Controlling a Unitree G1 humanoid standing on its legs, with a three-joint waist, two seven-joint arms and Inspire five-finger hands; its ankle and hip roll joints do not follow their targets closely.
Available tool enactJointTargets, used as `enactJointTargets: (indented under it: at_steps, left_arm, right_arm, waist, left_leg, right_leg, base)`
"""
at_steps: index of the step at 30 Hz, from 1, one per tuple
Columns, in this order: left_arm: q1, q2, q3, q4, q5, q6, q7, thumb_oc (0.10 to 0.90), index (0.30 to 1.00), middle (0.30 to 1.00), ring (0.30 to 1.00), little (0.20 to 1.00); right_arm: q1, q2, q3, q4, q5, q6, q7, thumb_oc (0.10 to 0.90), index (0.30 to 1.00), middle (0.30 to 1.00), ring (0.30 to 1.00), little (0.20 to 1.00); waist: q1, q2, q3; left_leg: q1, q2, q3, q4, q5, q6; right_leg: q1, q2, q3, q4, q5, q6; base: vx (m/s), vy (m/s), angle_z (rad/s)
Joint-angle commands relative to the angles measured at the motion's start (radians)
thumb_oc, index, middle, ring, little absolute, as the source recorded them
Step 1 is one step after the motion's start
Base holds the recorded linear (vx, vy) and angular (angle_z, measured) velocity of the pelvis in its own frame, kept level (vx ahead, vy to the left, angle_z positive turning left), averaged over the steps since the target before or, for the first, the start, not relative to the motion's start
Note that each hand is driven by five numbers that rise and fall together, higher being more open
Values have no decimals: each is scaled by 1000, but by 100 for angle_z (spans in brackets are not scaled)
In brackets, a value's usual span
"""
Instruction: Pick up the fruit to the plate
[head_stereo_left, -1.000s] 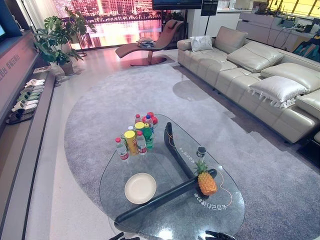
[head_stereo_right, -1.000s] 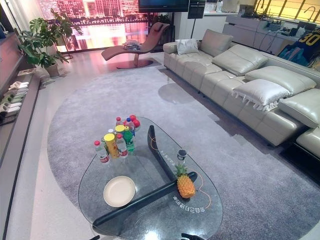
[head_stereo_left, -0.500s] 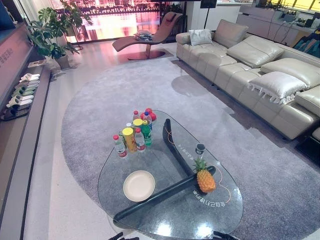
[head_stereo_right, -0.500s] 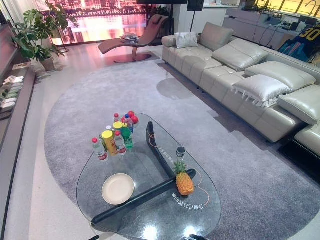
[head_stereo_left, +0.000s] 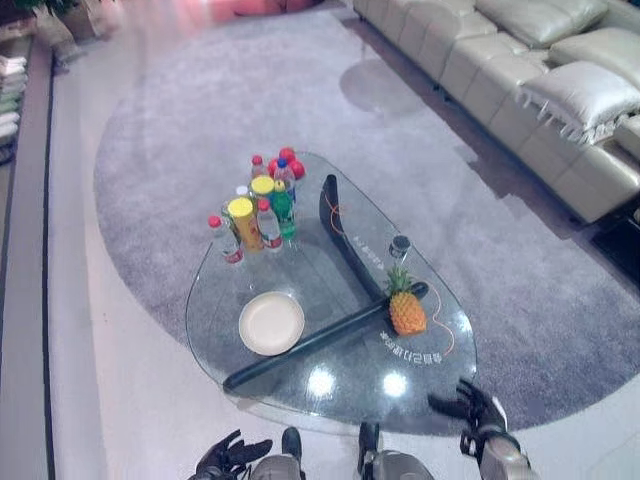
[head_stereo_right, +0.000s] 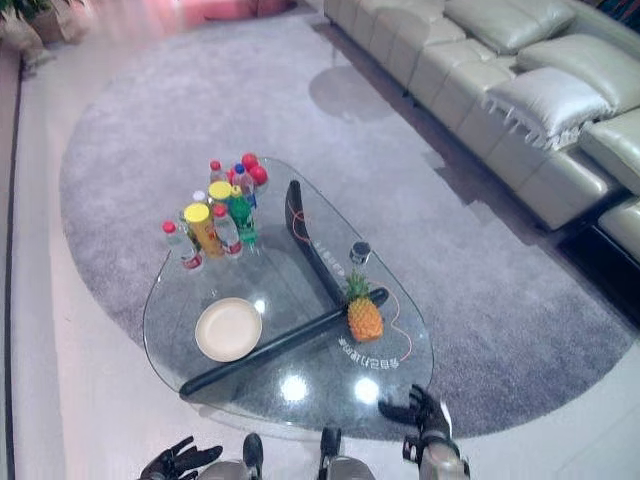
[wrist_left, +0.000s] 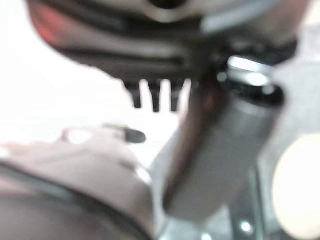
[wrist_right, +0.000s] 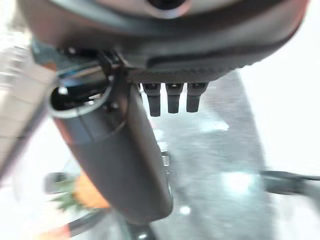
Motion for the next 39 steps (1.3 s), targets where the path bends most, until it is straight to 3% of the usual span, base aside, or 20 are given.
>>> enactJointTargets:
  at_steps: [1, 11, 20, 27, 39]
  left_arm:
    - [-5, 38, -38, -19, -63, -47, 7, 800, 900, 900, 900, 900]
    - [0, 47, -57, -96, -137, -73, -11, 800, 900, 900, 900, 900]
    - [-14, 42, -75, -214, -218, -101, 16, 800, 900, 900, 900, 900]
    - [-14, 40, -107, -267, -250, -88, 32, 800, 900, 900, 900, 900]
    - [-21, 43, -167, -344, -286, -61, 63, 800, 900, 900, 900, 900]
  right_arm:
    - [-47, -92, 12, -201, 8, -82, -95, 800, 900, 900, 900, 900]
    - [-90, -147, -61, -488, -74, -170, -257, 800, 900, 900, 900, 900]
    - [-203, -168, -58, -635, -145, -140, -323, 800, 900, 900, 900, 900]
    - [-306, -166, -40, -698, -167, -127, -405, 800, 900, 900, 900, 900]
    - [-481, -206, -2, -630, -146, -20, -513, 800, 900, 900, 900, 900]
  waist:
    - [3, -31, 33]
    - [2, 0, 145]
    - [14, 22, 234]
    - [23, 26, 235]
    - [60, 45, 235]
  left_leg:
    - [-91, -37, -37, 171, -90, -10]
    - [-192, -49, -40, 223, -87, 8]
    - [-273, -60, -25, 258, -88, 17]
    - [-343, -61, -17, 256, -82, 21]
    - [-426, -78, -28, 269, -82, 29]
  right_leg:
    - [-36, -18, 8, 145, -52, 21]
    - [-158, -12, 2, 254, -73, 23]
    - [-241, -14, -9, 291, -62, 24]
    - [-311, -13, -21, 290, -49, 26]
    - [-396, -25, -50, 325, -58, 25]
  base:
    - [-99, -4, 4]
    - [-66, 43, -1]
    - [-43, 40, 0]
    - [-4, 10, 0]
    - [17, 19, 3]
